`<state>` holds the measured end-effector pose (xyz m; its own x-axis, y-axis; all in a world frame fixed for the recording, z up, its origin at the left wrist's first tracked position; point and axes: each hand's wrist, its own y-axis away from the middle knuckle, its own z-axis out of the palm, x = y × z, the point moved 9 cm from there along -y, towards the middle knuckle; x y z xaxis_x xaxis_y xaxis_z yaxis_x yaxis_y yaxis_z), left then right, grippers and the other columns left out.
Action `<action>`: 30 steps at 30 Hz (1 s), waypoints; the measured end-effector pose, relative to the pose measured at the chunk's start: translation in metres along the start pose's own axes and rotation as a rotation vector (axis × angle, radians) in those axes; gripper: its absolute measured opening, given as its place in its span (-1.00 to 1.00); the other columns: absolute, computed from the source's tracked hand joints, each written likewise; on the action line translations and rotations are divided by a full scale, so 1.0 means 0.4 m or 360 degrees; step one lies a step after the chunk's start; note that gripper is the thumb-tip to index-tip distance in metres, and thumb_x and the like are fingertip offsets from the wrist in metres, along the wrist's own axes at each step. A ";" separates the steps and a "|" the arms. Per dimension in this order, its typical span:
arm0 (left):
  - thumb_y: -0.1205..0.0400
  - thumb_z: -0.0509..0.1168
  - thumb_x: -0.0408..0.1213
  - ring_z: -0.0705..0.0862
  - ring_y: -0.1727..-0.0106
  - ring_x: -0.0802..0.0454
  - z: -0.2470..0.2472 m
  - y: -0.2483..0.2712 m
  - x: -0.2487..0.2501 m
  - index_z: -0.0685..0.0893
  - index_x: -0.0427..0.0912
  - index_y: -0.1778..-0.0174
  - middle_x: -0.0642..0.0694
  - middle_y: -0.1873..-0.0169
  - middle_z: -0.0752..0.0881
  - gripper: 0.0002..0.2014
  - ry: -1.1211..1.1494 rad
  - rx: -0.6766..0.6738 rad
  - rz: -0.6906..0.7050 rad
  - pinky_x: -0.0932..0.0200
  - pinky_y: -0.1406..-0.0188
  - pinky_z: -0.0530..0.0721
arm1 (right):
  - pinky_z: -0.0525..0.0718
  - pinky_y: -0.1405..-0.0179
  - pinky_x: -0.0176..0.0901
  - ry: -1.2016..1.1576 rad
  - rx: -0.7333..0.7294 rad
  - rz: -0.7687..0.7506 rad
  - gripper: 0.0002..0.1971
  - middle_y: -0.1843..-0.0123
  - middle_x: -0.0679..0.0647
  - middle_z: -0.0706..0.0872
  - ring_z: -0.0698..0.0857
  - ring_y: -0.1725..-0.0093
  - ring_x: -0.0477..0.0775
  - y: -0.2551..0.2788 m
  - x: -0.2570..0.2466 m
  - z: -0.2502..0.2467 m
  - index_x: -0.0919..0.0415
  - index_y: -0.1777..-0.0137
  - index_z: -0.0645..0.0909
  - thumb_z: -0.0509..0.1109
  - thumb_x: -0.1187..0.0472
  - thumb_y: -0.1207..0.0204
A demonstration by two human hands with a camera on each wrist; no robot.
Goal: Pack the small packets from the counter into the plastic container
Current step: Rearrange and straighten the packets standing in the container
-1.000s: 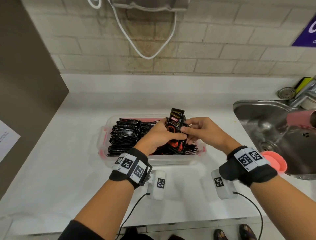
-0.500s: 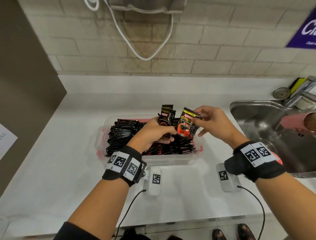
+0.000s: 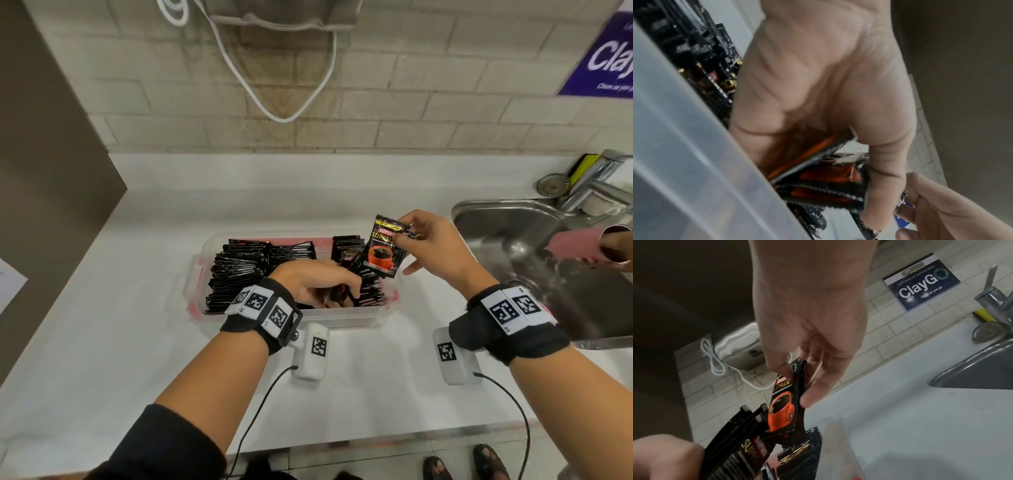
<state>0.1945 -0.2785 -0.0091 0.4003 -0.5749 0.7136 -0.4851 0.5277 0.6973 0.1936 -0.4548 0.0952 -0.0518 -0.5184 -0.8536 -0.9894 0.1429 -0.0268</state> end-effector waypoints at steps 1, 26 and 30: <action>-0.51 0.42 -0.34 0.53 0.38 0.00 0.000 -0.004 -0.003 0.68 -0.25 0.10 -0.24 0.07 0.75 -0.89 0.0072 0.0007 0.0003 0.22 0.42 0.58 | 0.82 0.38 0.22 -0.0002 0.0010 0.0008 -0.90 0.01 0.23 0.76 0.81 0.22 0.09 0.000 0.004 -0.003 0.19 -0.03 0.65 0.43 0.34 -0.56; -0.43 0.26 -0.55 0.72 -0.12 -0.25 0.008 -0.052 0.017 0.58 -0.28 -0.06 -0.30 -0.04 0.70 -0.71 0.1193 0.0069 0.0222 -0.39 -0.08 0.75 | 0.82 0.39 0.13 -0.0211 -0.0333 -0.0136 -0.88 0.12 0.13 0.82 0.84 0.13 0.21 0.027 -0.007 0.048 0.27 0.06 0.56 0.38 0.47 -0.50; -0.47 0.25 -0.51 0.83 0.02 -0.26 0.038 -0.071 0.013 0.60 -0.33 -0.15 -0.32 0.06 0.82 -0.68 0.1187 -0.0023 0.0152 -0.30 0.03 0.79 | 0.83 0.35 0.15 -0.0237 -0.0384 -0.0137 -0.88 0.14 0.14 0.82 0.84 0.11 0.21 0.031 -0.006 0.059 0.29 0.07 0.56 0.41 0.42 -0.45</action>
<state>0.1985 -0.3057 -0.0262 0.7803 0.0472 0.6237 -0.5356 0.5653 0.6273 0.1845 -0.4320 0.0849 0.0366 -0.3881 -0.9209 -0.9939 -0.1101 0.0069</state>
